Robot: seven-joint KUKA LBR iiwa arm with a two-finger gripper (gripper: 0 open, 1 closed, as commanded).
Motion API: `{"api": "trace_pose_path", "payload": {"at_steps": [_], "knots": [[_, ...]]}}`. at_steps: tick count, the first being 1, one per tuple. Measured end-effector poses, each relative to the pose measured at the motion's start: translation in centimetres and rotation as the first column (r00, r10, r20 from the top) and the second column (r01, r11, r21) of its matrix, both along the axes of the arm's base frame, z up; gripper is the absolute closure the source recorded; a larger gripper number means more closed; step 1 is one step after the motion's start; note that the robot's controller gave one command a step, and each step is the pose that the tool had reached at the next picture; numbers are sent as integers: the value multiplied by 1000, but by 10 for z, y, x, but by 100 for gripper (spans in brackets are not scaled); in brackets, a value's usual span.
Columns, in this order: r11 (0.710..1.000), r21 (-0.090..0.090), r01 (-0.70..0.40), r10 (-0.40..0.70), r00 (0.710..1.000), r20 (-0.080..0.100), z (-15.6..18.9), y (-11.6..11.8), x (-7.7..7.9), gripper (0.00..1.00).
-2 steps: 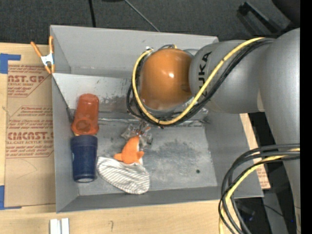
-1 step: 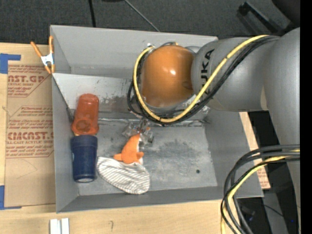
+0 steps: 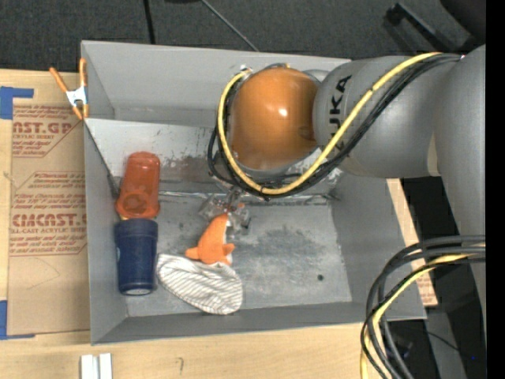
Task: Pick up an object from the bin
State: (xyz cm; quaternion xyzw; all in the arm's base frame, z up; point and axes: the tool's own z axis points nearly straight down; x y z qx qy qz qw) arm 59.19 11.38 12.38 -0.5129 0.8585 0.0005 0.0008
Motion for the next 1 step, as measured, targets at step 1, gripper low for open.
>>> {"api": "trace_pose_path", "payload": {"at_steps": [1], "knots": [[1000, 0, 0, 0, 1000, -2, 11, 0, 0, 100]]}}
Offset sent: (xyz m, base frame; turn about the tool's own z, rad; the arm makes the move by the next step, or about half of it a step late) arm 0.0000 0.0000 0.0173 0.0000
